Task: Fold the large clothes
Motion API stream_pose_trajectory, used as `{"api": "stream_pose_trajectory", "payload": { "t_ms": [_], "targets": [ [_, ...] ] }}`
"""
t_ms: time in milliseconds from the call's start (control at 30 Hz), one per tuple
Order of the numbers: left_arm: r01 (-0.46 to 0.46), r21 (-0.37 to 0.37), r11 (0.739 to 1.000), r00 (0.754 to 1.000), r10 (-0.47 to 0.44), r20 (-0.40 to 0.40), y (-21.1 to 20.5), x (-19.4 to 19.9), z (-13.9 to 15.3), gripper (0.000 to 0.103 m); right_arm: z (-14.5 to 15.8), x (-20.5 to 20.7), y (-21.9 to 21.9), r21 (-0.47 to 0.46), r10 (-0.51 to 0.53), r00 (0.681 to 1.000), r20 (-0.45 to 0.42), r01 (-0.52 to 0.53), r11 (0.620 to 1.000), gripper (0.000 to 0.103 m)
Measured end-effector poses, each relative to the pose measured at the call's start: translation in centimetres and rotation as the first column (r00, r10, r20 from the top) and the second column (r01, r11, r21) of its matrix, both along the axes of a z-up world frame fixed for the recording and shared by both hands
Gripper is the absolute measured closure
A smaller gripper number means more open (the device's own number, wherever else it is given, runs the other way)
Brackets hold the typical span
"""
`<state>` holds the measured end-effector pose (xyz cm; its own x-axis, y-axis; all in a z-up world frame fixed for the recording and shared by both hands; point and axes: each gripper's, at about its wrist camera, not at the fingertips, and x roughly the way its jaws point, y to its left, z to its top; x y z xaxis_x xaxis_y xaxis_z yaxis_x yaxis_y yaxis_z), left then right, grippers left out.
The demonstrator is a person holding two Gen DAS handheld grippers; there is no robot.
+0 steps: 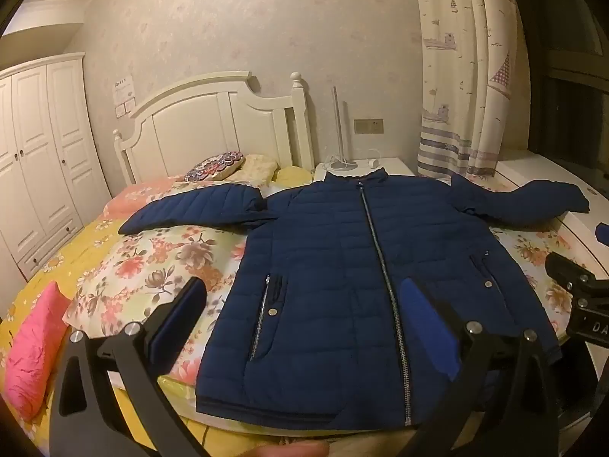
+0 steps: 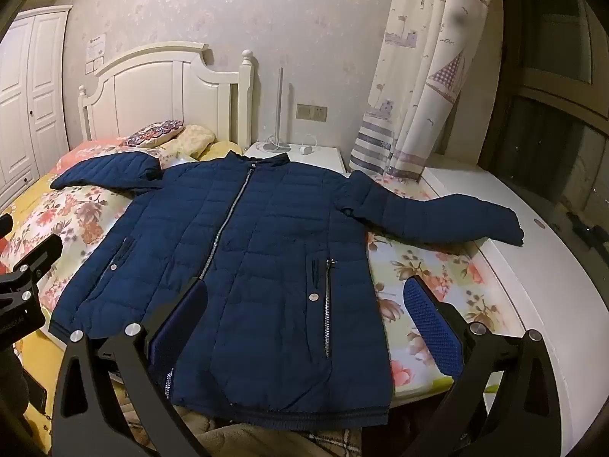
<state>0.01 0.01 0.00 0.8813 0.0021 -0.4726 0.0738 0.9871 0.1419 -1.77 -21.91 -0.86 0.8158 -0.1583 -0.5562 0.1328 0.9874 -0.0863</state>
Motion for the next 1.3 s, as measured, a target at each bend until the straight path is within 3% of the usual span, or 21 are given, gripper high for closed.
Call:
{"api": "stream_pose_trajectory", "payload": {
  "t_ms": [1300],
  "targets": [
    [0.003, -0.005, 1.000, 1.000, -0.003, -0.029, 0.2, 0.5, -0.8, 0.002, -0.9, 0.4, 0.5, 0.006, 0.028, 0.999, -0.020, -0.028, 1.000, 0.004]
  ]
}}
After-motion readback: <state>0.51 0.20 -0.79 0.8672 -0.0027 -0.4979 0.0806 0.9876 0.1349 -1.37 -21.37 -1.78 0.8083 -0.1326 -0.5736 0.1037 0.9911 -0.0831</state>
